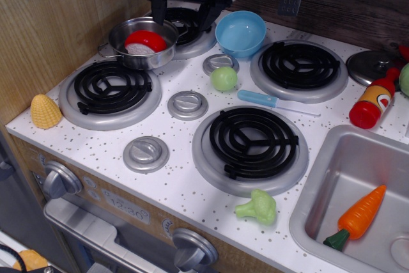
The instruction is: Take sushi out of pan
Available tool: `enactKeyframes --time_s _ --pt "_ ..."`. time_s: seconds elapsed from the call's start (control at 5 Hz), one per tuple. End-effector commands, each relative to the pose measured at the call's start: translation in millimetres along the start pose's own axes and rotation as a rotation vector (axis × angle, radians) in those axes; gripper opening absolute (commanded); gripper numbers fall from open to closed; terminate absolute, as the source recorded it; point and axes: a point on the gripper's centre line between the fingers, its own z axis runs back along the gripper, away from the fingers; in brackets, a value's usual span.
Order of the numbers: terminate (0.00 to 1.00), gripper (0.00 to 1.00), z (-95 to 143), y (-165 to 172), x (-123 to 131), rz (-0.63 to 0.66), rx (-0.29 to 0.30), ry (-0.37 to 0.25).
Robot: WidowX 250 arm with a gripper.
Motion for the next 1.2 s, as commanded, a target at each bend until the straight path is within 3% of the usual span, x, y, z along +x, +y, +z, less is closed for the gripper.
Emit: enactKeyframes --time_s 0.0,0.4,0.8,1.0 --pt "0.0 1.0 -3 19 37 0.131 0.004 -0.117" --pt "0.0 1.0 -36 26 50 0.243 0.012 -0.069" --pt "0.0 1.0 -59 28 47 0.283 0.027 -0.021" --pt "0.0 1.0 -71 32 48 0.262 0.03 -0.026"
